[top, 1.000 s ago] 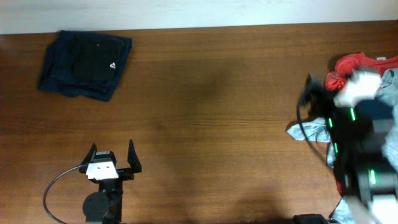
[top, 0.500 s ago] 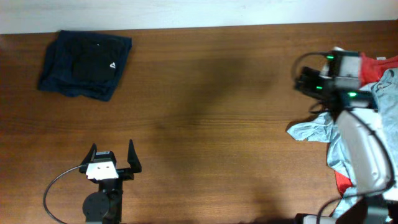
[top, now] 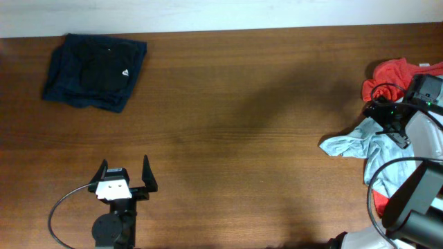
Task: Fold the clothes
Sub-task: 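Reach the right gripper to the light blue t-shirt pile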
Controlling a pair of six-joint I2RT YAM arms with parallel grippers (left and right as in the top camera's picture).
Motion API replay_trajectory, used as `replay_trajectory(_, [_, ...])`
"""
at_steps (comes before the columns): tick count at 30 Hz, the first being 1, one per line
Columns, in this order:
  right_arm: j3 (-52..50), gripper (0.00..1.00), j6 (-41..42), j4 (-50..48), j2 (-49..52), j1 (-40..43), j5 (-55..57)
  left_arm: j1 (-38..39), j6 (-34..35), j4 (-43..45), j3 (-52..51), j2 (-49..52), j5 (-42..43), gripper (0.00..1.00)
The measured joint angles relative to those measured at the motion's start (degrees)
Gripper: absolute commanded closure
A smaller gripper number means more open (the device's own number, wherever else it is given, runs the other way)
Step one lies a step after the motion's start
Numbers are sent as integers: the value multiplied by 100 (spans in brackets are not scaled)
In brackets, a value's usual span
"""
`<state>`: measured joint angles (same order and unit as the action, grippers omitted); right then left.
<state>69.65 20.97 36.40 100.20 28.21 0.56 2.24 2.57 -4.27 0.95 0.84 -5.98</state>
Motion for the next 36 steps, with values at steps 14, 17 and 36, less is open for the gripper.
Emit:
replay_trajectory(14, [0,20,374,-323,170,44,35,0,0,0,0,0,0,1])
replay_trajectory(17, [11,21,413,-472,297,44,48,0,0,0,0,0,0,1])
replay_trajectory(36, [11,62,457,-994,872,52,87,0,0,0,0,0,0,1])
